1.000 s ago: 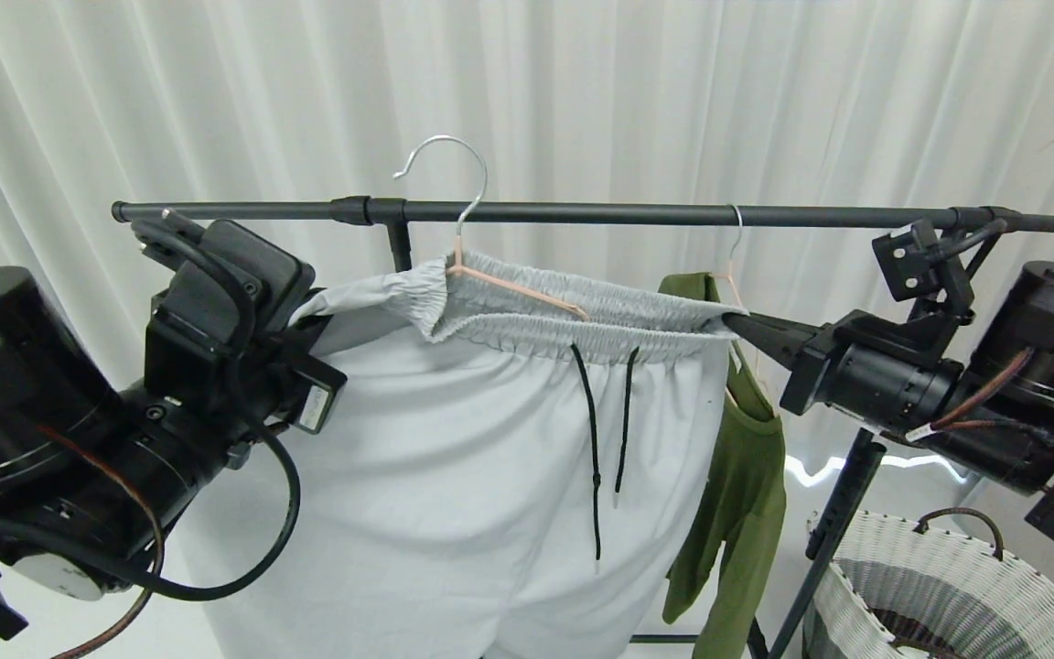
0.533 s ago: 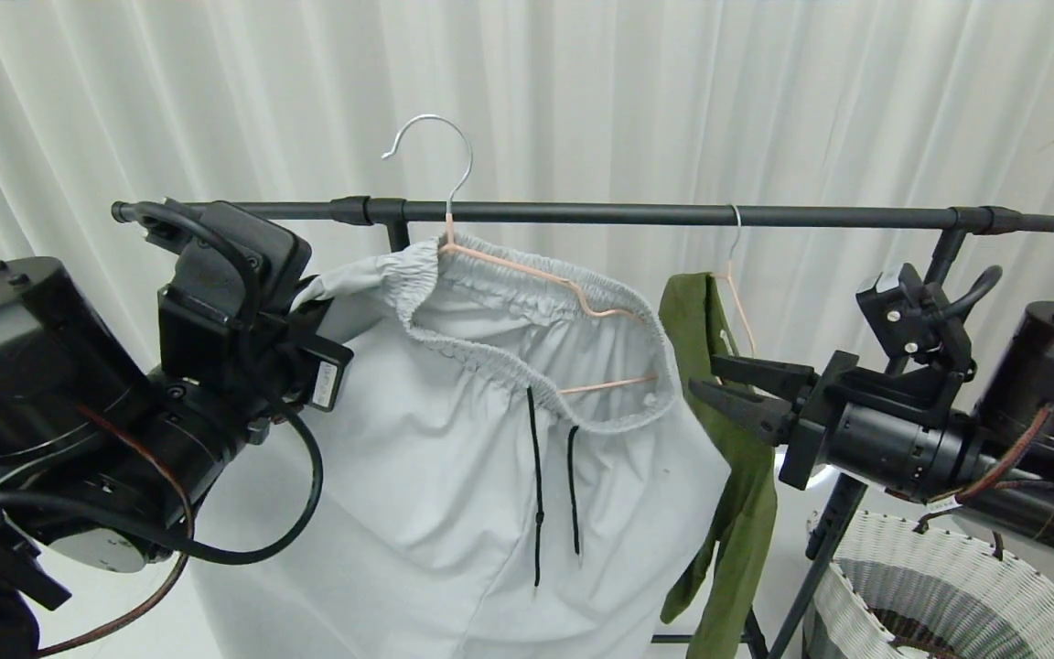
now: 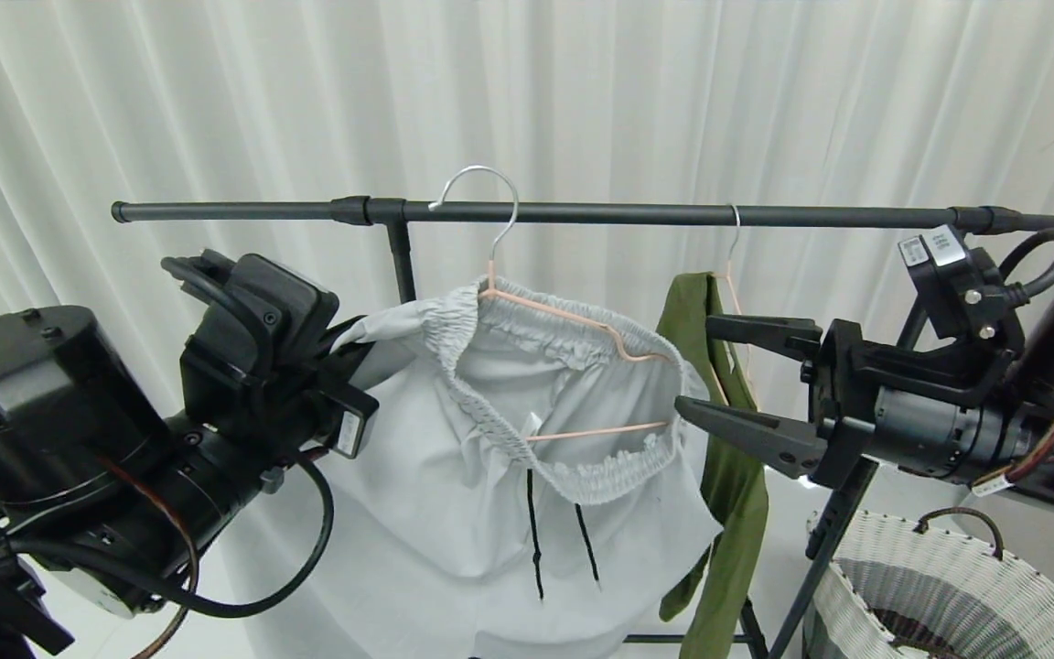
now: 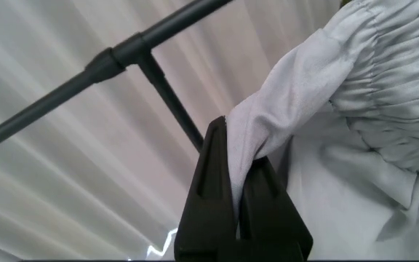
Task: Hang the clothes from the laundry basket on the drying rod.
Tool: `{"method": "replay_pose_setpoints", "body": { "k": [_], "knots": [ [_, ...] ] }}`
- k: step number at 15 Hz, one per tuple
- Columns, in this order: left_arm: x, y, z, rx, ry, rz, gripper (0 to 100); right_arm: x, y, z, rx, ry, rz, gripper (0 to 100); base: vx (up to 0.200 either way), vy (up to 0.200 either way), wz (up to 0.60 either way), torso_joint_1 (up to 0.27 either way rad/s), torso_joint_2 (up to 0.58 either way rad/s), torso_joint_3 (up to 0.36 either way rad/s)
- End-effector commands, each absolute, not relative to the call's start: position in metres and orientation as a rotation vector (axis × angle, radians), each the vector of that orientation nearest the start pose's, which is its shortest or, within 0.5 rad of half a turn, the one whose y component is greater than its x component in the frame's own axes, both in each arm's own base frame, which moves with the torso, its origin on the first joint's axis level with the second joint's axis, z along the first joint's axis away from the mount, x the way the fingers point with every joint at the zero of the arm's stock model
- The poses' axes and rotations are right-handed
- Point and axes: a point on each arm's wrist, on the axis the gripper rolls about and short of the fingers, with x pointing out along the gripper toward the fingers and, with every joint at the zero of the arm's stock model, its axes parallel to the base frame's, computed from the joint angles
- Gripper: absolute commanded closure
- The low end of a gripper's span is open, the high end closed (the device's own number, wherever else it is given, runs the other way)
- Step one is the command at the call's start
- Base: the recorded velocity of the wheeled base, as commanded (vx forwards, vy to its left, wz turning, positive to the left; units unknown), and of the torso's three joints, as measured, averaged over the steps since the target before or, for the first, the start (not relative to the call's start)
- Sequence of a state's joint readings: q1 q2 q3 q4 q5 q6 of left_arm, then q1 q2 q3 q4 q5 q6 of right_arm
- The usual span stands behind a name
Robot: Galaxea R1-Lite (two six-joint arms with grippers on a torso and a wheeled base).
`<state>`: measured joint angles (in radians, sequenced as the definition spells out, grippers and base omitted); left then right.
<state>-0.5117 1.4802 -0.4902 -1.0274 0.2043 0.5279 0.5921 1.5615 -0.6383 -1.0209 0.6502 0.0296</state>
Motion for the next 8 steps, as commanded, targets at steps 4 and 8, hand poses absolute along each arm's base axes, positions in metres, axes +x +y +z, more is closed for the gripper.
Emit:
{"method": "replay_pose_setpoints", "body": {
  "k": [4, 8],
  "knots": [
    [0.21, -0.121, 0.196, 0.511, -0.121, -0.318, 100, 0.217, 0.166, 0.226, -0.012, -0.104, 1.261, 0, 0.0, 0.0, 0.0, 0.0, 0.0, 0.0],
    [0.209, -0.123, 0.202, 0.5, -0.149, -0.323, 100, 0.224, 0.176, 0.239, -0.108, -0.062, 1.277, 0, 0.0, 0.0, 0.0, 0.0, 0.0, 0.0]
  ]
}}
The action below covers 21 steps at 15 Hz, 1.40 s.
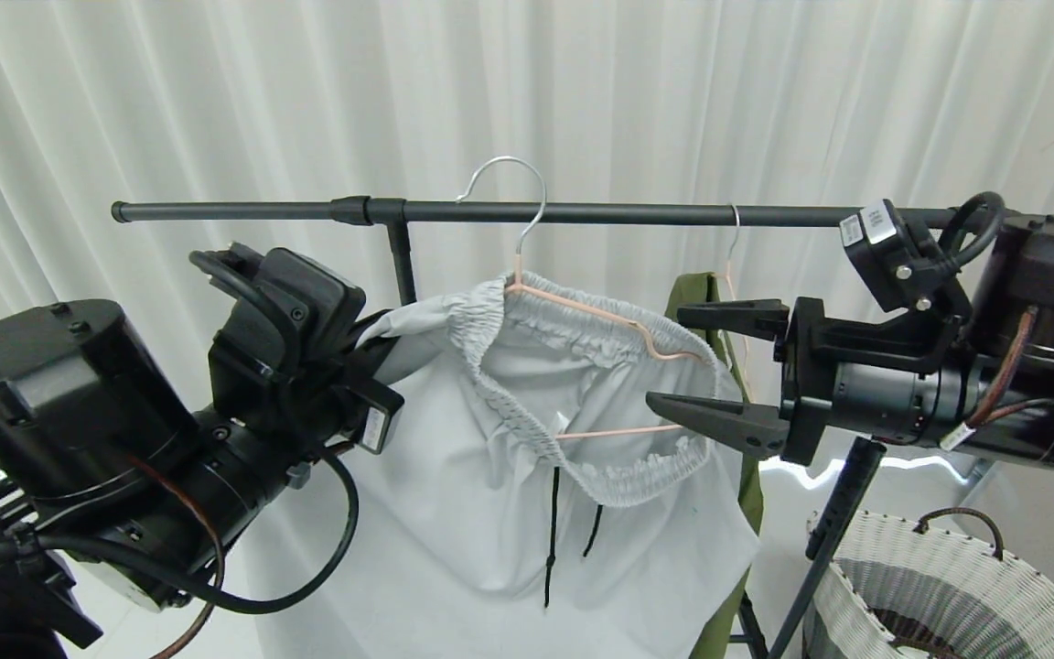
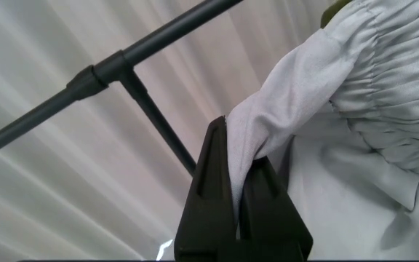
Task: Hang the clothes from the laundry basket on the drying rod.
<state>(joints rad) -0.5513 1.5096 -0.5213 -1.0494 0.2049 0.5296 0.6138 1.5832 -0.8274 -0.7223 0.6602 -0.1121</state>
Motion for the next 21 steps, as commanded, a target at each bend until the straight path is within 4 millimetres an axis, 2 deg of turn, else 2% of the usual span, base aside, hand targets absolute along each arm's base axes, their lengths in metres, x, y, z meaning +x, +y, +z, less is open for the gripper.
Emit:
{"method": "replay_pose_setpoints", "body": {
  "k": [1, 6, 10, 17, 21],
  "knots": [
    [0.209, -0.124, 0.203, 0.499, -0.16, -0.323, 100, 0.227, 0.178, 0.242, -0.131, -0.06, 1.276, 0, 0.0, 0.0, 0.0, 0.0, 0.0, 0.0],
    [0.206, -0.128, 0.202, 0.498, -0.178, -0.332, 100, 0.229, 0.182, 0.252, -0.196, -0.052, 1.293, 0, 0.0, 0.0, 0.0, 0.0, 0.0, 0.0],
    [0.206, -0.127, 0.201, 0.498, -0.172, -0.327, 100, 0.219, 0.186, 0.255, -0.188, -0.073, 1.413, 0, 0.0, 0.0, 0.0, 0.0, 0.0, 0.0],
    [0.204, -0.127, 0.203, 0.492, -0.18, -0.331, 100, 0.229, 0.195, 0.239, -0.185, -0.01, 1.424, 0, 0.0, 0.0, 0.0, 0.0, 0.0, 0.0],
    [0.202, -0.128, 0.203, 0.489, -0.192, -0.341, 100, 0.232, 0.197, 0.242, -0.186, -0.021, 1.422, 0, 0.0, 0.0, 0.0, 0.0, 0.0, 0.0]
  ]
}}
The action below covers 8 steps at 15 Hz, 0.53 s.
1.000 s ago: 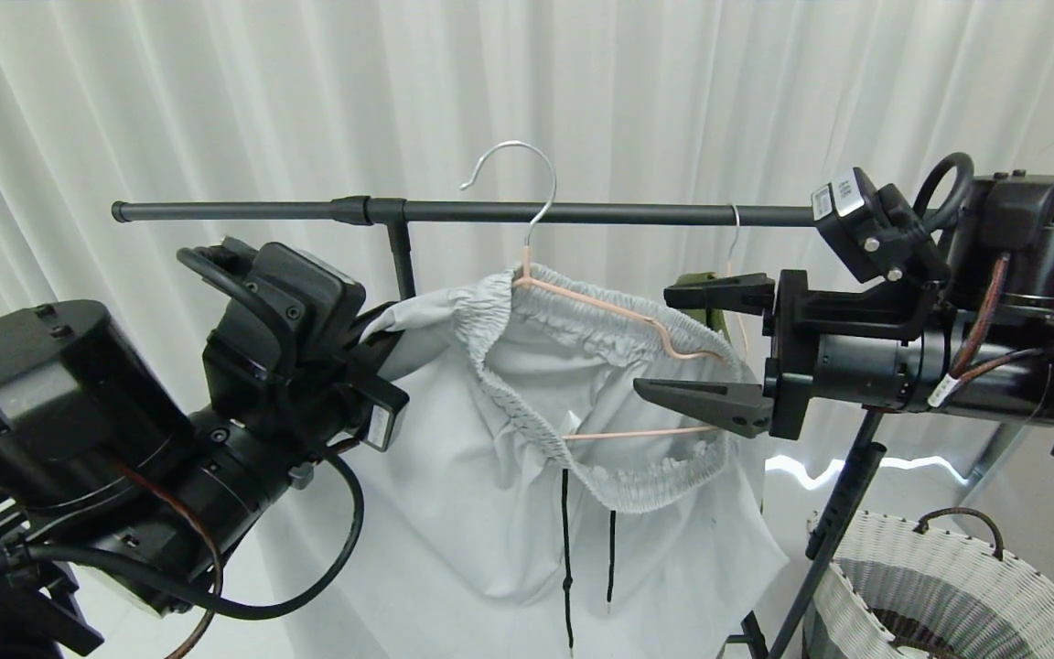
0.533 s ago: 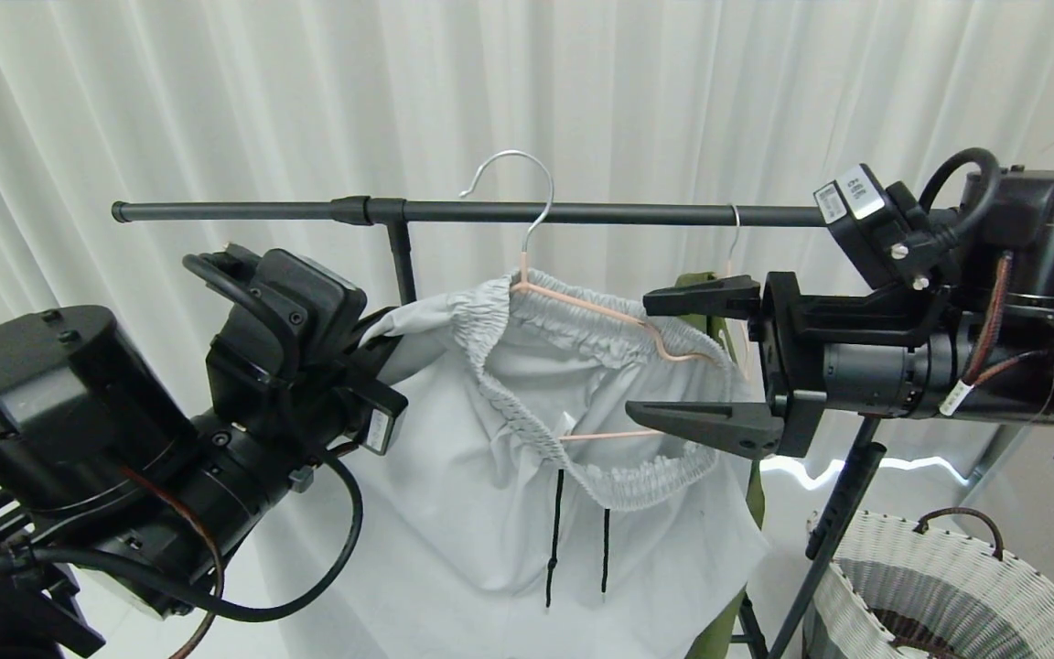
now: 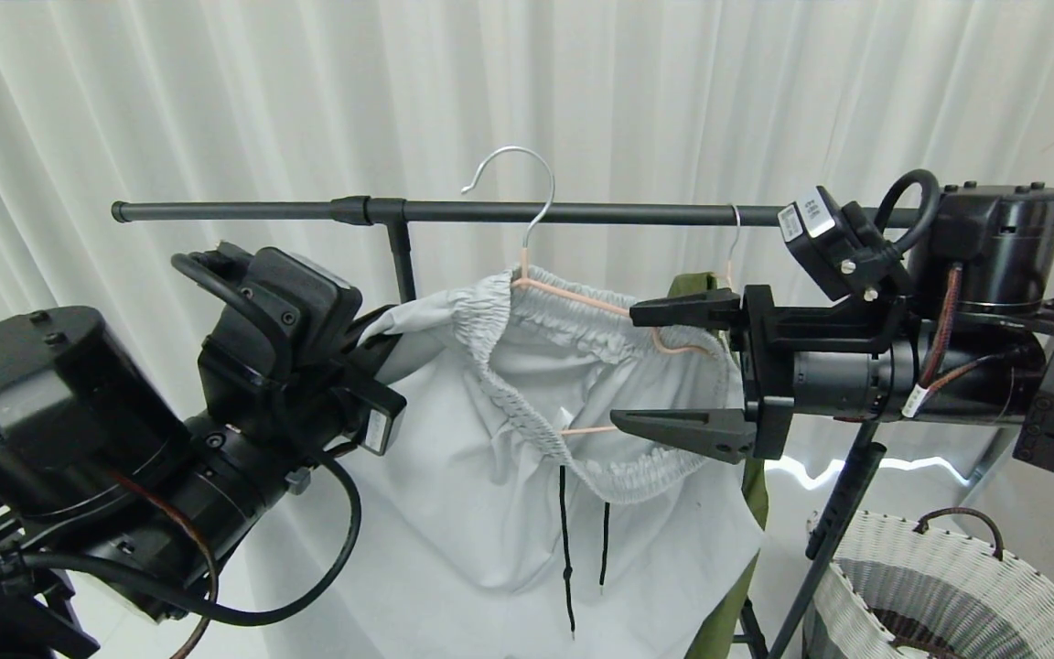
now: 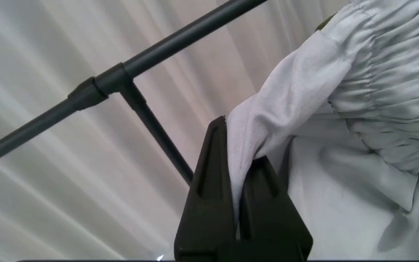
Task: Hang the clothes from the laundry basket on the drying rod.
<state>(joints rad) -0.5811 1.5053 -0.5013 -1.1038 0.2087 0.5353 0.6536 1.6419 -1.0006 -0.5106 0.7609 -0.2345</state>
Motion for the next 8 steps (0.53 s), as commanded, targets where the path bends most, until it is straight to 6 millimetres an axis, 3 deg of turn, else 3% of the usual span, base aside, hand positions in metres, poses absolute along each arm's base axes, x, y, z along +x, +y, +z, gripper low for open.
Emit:
{"method": "replay_pose_setpoints", "body": {
  "k": [1, 8],
  "knots": [
    [0.2005, -0.1288, 0.2016, 0.491, -0.195, -0.346, 100, 0.2335, 0.1972, 0.2436, -0.186, -0.028, 1.418, 0, 0.0, 0.0, 0.0, 0.0, 0.0, 0.0],
    [0.1976, -0.1269, 0.1973, 0.493, -0.196, -0.346, 100, 0.2327, 0.196, 0.2482, -0.187, -0.036, 1.416, 0, 0.0, 0.0, 0.0, 0.0, 0.0, 0.0]
  ]
}}
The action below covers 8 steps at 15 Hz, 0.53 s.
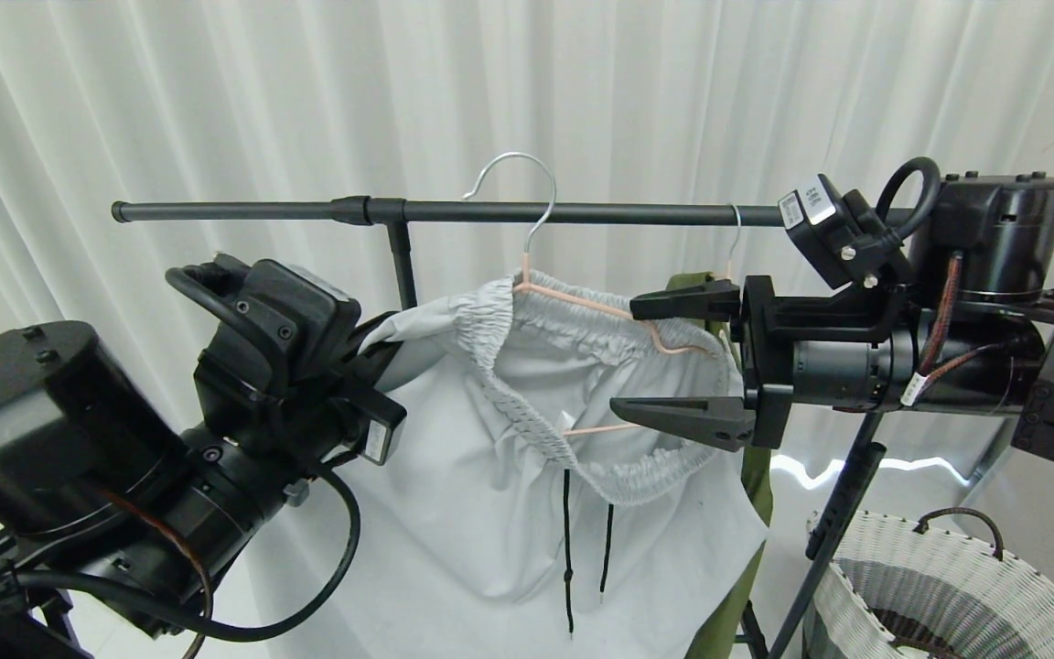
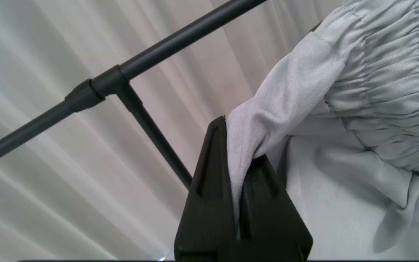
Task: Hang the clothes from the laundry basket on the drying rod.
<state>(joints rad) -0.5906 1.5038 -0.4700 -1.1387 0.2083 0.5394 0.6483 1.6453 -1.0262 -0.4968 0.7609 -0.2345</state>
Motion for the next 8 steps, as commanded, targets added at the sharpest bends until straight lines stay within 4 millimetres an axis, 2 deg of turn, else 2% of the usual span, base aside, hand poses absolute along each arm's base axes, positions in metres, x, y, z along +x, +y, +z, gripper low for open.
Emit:
{"method": "replay_pose_setpoints", "body": {
  "k": [1, 8],
  "knots": [
    [0.1968, -0.1264, 0.1965, 0.491, -0.199, -0.347, 100, 0.233, 0.1956, 0.2482, -0.187, -0.036, 1.415, 0, 0.0, 0.0, 0.0, 0.0, 0.0, 0.0],
    [0.1917, -0.129, 0.1912, 0.501, -0.198, -0.372, 100, 0.2335, 0.196, 0.2491, -0.187, -0.036, 1.415, 0, 0.0, 0.0, 0.0, 0.0, 0.0, 0.0]
  ]
}}
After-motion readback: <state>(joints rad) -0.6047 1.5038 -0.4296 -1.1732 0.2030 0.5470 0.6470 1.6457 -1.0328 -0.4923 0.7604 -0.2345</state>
